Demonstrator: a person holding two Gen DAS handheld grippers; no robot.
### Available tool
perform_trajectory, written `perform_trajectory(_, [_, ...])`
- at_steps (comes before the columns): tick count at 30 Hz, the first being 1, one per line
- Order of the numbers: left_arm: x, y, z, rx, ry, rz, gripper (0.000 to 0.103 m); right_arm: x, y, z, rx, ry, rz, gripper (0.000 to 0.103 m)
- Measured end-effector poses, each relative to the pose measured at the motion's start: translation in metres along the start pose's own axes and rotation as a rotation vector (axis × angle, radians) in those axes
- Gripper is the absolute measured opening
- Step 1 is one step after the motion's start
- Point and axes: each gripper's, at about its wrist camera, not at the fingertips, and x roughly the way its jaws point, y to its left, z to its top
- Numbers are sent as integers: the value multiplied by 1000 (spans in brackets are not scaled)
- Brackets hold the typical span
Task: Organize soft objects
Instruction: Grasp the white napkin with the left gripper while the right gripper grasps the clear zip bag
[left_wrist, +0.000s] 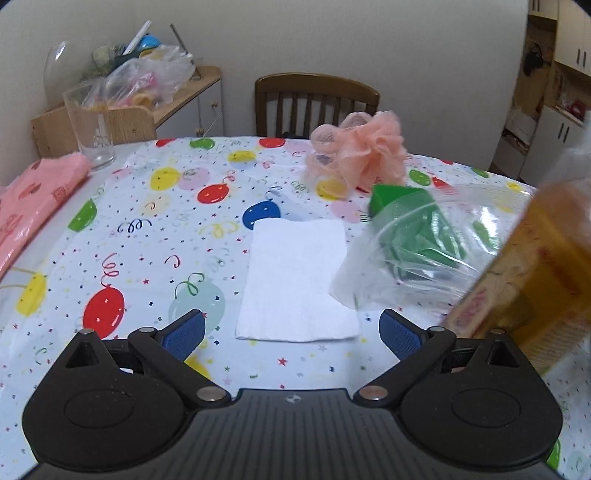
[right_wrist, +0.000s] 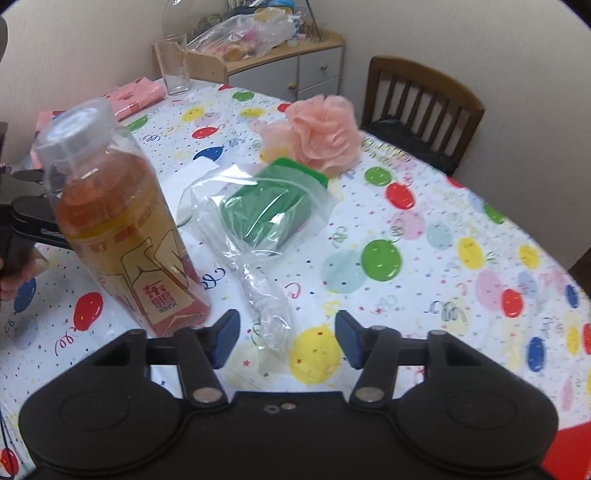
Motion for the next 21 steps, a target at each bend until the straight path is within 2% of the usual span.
perform_trajectory(2, [9, 7, 1, -19, 13, -4, 101, 7, -1, 1, -8, 12, 13, 49])
perform_trajectory(13, [36, 7, 4, 32, 42, -15, 98, 35, -2, 10, -16, 19, 104, 42])
perform_trajectory(21, [43, -2, 4, 88, 13, -11, 81, 52, -1, 11, 14, 11, 100, 39])
